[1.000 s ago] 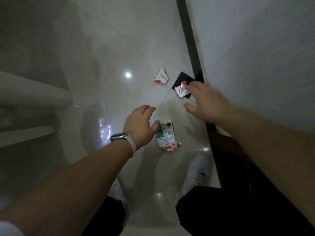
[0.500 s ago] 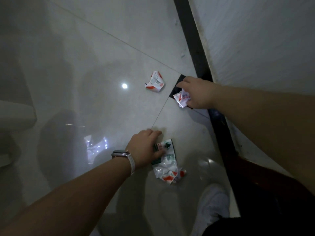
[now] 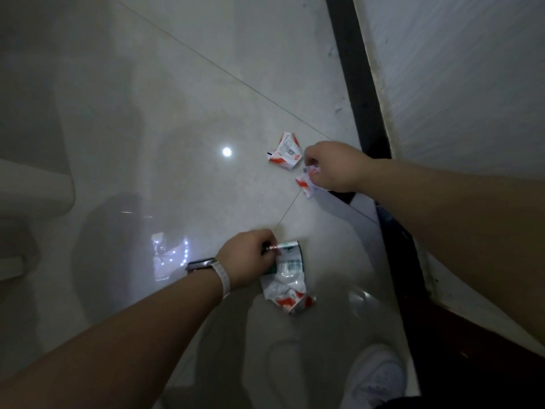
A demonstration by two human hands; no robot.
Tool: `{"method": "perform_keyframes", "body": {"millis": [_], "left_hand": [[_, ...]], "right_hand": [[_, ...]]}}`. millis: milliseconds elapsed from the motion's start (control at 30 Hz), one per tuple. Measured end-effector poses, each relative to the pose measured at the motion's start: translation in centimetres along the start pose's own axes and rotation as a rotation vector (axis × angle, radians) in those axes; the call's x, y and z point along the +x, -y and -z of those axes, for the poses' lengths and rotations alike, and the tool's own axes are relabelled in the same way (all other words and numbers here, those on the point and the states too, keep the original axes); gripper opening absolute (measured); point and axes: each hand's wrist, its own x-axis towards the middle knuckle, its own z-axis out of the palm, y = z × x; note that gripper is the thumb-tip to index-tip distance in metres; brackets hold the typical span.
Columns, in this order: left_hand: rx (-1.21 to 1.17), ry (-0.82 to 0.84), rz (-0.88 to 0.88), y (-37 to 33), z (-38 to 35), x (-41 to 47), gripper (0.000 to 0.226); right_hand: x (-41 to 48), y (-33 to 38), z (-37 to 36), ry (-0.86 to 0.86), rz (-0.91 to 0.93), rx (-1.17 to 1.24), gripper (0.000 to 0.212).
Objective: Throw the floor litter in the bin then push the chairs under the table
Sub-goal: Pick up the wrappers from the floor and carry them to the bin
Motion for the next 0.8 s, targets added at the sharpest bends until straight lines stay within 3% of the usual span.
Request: {"method": "perform_keyframes", "body": {"millis": [67,267,467,633,800], "left_hand": [[-0.072,-0.052,0.044,0.2,0.8,0.1,0.002],[-0.175,-0.180,0.132,1.4,2.6,-0.5,0.017],[-0.222,-0.260,0.185,2.3,3.4,-1.8,0.013],[-0.230,-0.283,0.204,2.4,3.4,-2.1,0.013],[-0.265,-0.302,0.199,1.4,3.5,-2.0,0.013]], "right_hand": [[0.8,1.7,0.6,-0.060,0.048,0.064,0.019],[2.7,4.7,0.4,-0.126,0.146,0.156,0.033],[4.1,3.5,-0.4,-0.210,0.013,0.030,0.049],[3.9,2.0,-0.8,-0.132,-0.037,-0.058,0.060],[3.4,1.5,-1.2,-0.094,-0.019,-0.079,0.050]]}}
